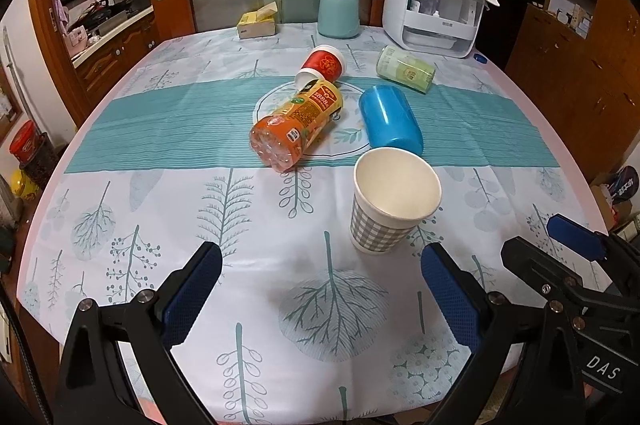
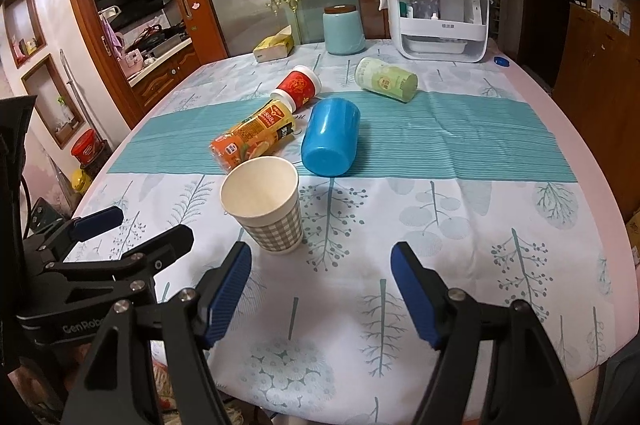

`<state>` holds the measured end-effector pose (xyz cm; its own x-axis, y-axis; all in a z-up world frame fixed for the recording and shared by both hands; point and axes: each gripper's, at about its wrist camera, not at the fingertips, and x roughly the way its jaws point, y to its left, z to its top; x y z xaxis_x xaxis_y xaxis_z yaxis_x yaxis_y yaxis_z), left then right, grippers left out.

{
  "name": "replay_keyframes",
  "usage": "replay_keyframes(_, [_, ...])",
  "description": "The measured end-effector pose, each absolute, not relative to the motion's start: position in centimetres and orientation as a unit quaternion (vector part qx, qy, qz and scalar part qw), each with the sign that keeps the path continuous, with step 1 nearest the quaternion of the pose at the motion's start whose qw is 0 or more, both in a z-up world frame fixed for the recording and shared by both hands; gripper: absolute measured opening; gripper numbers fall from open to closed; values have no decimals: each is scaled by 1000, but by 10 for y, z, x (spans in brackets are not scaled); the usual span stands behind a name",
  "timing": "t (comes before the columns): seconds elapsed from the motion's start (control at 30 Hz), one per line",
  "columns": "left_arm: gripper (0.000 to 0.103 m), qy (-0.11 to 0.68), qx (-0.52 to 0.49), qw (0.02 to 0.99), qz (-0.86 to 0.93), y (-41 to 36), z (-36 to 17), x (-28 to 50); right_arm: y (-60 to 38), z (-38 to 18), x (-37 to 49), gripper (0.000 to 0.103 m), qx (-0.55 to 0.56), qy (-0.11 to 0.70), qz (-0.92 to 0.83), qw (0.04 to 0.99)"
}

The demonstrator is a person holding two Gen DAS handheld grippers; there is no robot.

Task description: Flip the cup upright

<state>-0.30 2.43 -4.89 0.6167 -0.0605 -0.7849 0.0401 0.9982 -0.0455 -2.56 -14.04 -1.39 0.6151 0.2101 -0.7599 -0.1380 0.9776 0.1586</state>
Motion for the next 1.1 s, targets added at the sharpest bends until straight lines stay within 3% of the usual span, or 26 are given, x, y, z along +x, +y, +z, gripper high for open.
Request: replay_keyframes(1.1, [99, 447, -8, 895, -10, 28, -54, 10, -132, -22, -15, 73, 47, 437, 102, 893])
